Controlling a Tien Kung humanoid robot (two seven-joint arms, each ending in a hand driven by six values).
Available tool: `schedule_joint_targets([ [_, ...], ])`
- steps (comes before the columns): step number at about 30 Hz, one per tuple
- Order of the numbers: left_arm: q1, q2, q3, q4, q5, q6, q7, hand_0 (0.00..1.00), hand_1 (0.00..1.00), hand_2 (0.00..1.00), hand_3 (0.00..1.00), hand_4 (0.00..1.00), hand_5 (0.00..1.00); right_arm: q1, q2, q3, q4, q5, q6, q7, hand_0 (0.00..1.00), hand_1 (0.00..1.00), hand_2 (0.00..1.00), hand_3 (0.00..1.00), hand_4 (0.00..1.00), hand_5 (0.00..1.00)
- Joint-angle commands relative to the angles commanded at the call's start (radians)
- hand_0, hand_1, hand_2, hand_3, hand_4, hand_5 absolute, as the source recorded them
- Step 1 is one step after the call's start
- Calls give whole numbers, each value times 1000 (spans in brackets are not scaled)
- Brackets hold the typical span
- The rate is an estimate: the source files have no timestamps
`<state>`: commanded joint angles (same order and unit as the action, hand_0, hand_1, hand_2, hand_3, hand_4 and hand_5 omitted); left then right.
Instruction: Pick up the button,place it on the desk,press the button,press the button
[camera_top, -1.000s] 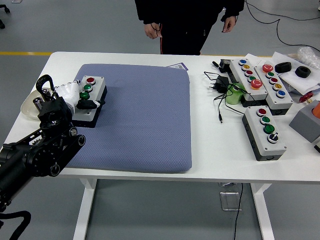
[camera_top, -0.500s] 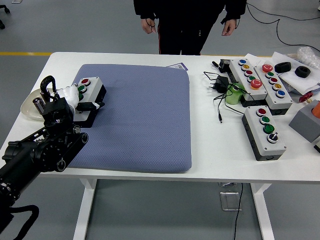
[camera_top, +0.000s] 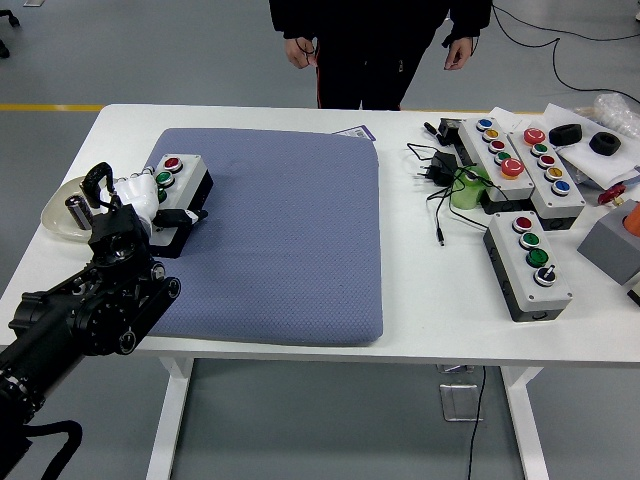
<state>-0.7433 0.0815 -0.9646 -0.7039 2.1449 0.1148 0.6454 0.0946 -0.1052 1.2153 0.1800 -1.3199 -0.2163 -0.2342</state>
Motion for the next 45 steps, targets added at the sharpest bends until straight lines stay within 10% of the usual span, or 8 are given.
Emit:
schedule_joint_targets([
  [1,1,0,2,2,-1,0,0,885,998,998,998,998,566,-1,0,-1,0,-1,0,0,749,702,713,582,182,135],
  [2,1,1,3,3,0,0,0,619,809,998,998,843,261,-1,-1,-1,0,-1,0,0,749,702,713,582,182,135],
  [7,4,4,16,-3,6,-3,0,619,809,998,998,843,261,-2,-1,-1,0,1,0,1,749,702,713,582,182,135],
  [8,4,4,18,-4,12,-1,0,527,538,768,998,668,2,-1,-1,-1,0,1,0,1,749,702,713,582,182,135],
  [19,-2,11,32,3,41,30,0,405,356,441,876,568,2,2,-1,2,0,1,0,2,750,702,713,582,182,135],
  [20,-2,11,34,4,43,33,0,294,280,313,655,467,2,3,-1,2,0,1,0,2,749,702,714,582,182,135],
  [32,-5,18,38,13,62,57,-33,110,135,209,291,283,2,5,-2,4,0,2,0,3,749,702,714,582,182,135],
  [45,-7,52,38,12,-101,60,-331,2,25,105,169,2,2,7,-2,9,0,-2,-1,2,749,701,714,582,182,136],
])
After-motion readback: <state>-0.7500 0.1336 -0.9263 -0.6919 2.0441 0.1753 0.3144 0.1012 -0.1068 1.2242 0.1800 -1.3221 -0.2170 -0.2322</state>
